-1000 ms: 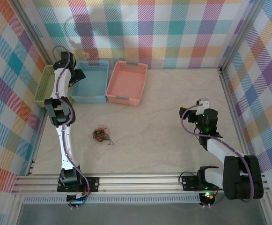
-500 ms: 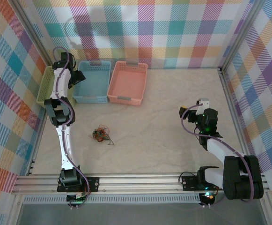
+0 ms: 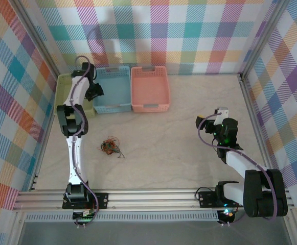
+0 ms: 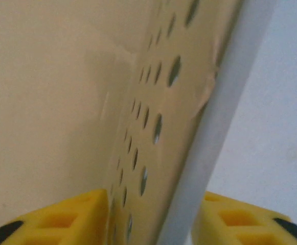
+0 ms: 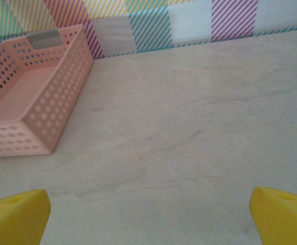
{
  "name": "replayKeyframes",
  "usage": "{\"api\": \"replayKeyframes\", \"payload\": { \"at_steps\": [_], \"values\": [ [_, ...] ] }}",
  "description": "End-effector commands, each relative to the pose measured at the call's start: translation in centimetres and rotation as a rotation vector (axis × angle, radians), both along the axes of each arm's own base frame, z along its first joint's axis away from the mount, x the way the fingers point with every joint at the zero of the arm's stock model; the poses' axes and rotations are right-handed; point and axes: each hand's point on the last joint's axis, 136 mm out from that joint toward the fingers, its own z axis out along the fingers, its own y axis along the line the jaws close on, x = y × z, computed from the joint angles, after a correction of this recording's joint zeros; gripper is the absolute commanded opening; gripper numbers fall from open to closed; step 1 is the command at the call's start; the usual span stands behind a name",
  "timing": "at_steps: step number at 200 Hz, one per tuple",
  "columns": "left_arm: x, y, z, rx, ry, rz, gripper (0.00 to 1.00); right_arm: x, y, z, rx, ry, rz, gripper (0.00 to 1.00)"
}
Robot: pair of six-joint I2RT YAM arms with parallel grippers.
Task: Untangle the cables
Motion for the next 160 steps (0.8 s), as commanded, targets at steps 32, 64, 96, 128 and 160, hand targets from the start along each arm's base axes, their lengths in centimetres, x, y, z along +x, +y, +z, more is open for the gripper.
{"api": "replayKeyframes", "payload": {
  "at_steps": [32,64,96,128,160],
  "values": [
    [-0.1,-6.0,3.4,-0.013,-0.081,-0.137,0.28,0.6,0.5,1.4,0.001,-0.031,0.023,1.0],
    [-0.7,-9.2,3.4,-0.018,-0.091,-0.184,0.27,0.6,0.5,1.2,0.001,-0.027,0.022,1.0],
    [-0.6,-12.2,3.3,-0.01,-0.099,-0.246,0.18,0.6,0.5,1.4,0.001,-0.031,0.023,1.0],
    [-0.3,-14.8,2.9,-0.011,-0.106,-0.312,0.15,0.6,0.5,1.3,0.0,-0.03,0.023,1.0],
    [-0.2,-16.9,2.4,-0.011,-0.109,-0.342,0.15,0.7,0.5,1.3,0.002,-0.026,0.024,1.0]
  ]
}}
